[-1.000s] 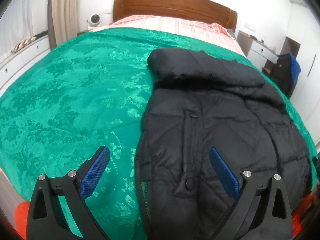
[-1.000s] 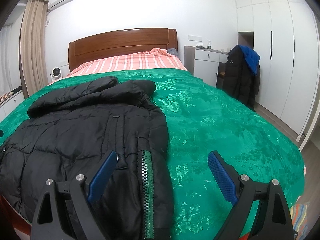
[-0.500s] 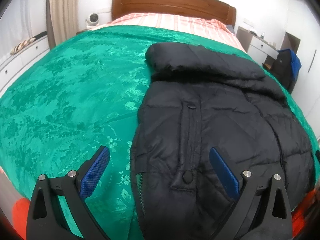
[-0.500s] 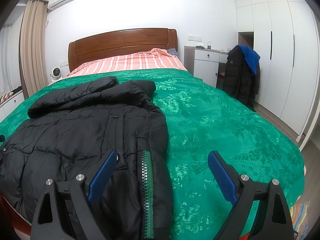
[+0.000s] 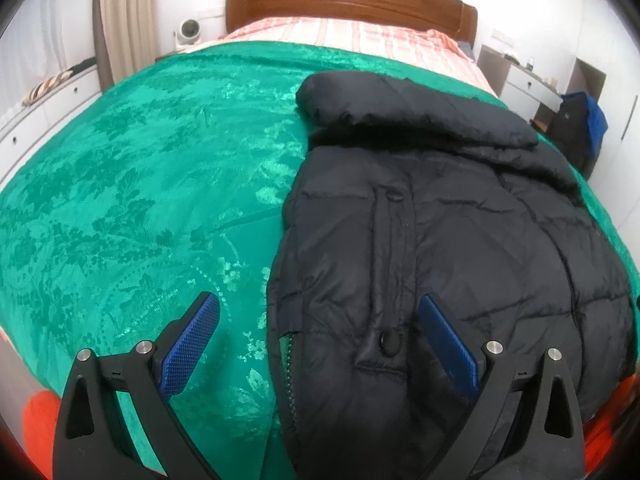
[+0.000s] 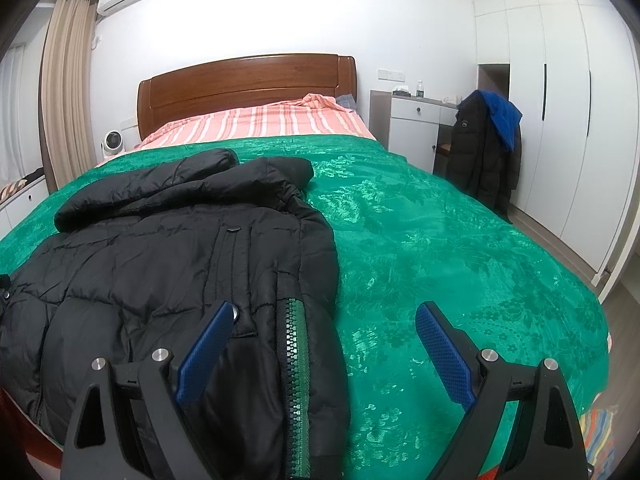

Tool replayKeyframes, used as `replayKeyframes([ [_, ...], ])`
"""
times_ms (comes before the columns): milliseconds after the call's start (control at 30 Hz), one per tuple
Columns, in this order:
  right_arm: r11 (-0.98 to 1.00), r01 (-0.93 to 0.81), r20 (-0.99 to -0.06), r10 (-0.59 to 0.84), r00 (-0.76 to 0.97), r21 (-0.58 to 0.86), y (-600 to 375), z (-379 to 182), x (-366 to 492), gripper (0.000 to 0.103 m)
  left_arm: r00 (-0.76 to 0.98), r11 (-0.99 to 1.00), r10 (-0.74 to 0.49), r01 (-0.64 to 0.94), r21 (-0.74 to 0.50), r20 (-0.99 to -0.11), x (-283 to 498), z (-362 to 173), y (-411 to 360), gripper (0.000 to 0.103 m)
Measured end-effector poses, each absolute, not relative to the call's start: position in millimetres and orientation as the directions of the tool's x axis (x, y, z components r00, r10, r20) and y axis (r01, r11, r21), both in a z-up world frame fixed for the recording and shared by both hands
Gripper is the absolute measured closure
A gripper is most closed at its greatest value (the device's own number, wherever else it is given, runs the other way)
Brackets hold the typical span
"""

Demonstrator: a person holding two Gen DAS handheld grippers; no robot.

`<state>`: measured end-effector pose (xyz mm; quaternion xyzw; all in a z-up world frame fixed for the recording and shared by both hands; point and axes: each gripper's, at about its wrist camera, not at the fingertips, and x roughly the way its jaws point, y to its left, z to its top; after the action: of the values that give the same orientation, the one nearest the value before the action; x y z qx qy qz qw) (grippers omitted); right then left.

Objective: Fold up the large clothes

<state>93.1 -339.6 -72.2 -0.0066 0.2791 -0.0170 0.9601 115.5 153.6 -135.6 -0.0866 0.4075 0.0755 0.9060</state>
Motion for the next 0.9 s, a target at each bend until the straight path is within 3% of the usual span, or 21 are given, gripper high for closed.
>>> replayKeyframes([
  [767, 0.998, 0.054, -0.539, -0.034, 0.842, 0.022, -352, -75, 94, 0.011, 0.642, 0.970, 0.108, -0.234, -0.059, -0.759, 100, -132, 165, 0.003],
  [900, 0.995, 0.086, -0.555, -0.044, 0.831, 0.050, -361, -77, 97, 0.011, 0.664, 0.957, 0.069, -0.256, -0.139, -0.745, 87, -125, 184, 0.003],
])
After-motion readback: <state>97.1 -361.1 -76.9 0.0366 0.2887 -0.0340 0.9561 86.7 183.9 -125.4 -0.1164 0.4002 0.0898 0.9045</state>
